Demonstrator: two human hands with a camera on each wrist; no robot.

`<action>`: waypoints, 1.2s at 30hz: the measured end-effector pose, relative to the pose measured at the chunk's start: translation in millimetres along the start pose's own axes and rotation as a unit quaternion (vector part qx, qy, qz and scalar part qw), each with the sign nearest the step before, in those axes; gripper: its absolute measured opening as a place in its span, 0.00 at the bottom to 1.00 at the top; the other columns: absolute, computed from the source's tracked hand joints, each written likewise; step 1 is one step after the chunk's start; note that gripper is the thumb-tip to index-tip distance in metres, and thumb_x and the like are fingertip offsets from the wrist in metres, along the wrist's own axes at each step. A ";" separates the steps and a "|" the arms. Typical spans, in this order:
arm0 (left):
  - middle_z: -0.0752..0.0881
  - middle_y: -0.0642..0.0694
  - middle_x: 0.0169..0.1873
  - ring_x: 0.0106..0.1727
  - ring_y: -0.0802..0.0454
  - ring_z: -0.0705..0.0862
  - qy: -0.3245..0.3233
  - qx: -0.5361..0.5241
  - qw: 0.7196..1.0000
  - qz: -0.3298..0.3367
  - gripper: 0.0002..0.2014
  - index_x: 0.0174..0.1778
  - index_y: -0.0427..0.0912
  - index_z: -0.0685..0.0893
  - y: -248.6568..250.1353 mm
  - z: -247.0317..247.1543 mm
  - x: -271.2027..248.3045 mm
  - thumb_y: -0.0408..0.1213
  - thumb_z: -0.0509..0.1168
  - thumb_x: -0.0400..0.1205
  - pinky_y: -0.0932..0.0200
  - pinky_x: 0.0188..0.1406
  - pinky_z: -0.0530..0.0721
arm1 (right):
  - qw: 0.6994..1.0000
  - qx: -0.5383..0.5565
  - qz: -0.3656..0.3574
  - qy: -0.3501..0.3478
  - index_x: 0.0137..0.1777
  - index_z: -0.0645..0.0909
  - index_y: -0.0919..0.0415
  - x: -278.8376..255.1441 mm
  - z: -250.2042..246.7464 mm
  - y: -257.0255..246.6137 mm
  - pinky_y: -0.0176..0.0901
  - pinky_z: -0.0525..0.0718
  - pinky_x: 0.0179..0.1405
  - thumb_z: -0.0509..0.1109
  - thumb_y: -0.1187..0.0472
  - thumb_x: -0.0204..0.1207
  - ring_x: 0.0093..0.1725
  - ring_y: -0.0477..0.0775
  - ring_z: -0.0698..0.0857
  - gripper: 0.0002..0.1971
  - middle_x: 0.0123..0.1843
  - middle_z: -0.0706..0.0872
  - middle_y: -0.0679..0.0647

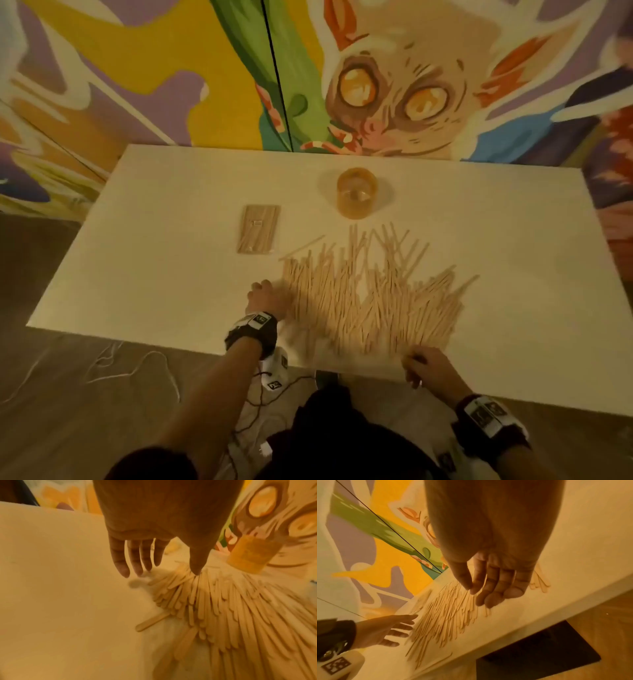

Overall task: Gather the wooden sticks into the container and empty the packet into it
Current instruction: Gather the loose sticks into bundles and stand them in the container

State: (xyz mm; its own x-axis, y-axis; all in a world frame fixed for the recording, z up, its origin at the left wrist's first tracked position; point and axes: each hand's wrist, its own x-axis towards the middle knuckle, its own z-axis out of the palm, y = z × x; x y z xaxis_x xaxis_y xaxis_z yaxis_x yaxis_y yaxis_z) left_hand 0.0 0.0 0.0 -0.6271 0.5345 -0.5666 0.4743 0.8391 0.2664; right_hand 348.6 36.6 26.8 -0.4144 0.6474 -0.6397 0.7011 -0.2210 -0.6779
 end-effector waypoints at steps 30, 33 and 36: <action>0.83 0.36 0.52 0.50 0.35 0.83 -0.044 0.090 0.985 0.138 0.13 0.53 0.38 0.77 36.1 9.8 42.7 0.42 0.65 0.78 0.50 0.40 0.78 | 0.879 -0.438 -0.133 -0.129 0.49 0.86 0.64 96.7 105.2 -87.2 0.48 0.83 0.46 0.62 0.60 0.82 0.49 0.61 0.88 0.11 0.47 0.89 0.58; 0.84 0.36 0.52 0.49 0.35 0.83 -0.041 0.091 0.983 0.156 0.12 0.53 0.37 0.79 38.5 8.5 43.8 0.41 0.64 0.79 0.51 0.39 0.76 | 0.876 -0.450 -0.141 -0.101 0.50 0.85 0.65 102.2 100.0 -91.1 0.49 0.82 0.47 0.60 0.63 0.83 0.50 0.62 0.87 0.12 0.48 0.88 0.58; 0.82 0.35 0.55 0.53 0.34 0.82 -0.051 0.111 0.978 0.171 0.14 0.58 0.37 0.78 39.8 7.5 47.4 0.39 0.63 0.79 0.49 0.44 0.78 | 0.887 -0.432 -0.141 -0.087 0.48 0.86 0.64 105.8 96.2 -94.4 0.47 0.77 0.44 0.60 0.63 0.83 0.49 0.62 0.87 0.12 0.44 0.87 0.57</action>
State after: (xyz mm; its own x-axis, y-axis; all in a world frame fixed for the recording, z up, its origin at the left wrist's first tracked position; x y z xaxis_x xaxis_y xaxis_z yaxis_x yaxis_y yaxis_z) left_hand -6.3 57.9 -22.1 -0.3499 0.7570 -0.5518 0.7747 0.5650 0.2839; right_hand 182.7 55.7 -11.7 -0.6743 0.4498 -0.5856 0.7074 0.6210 -0.3375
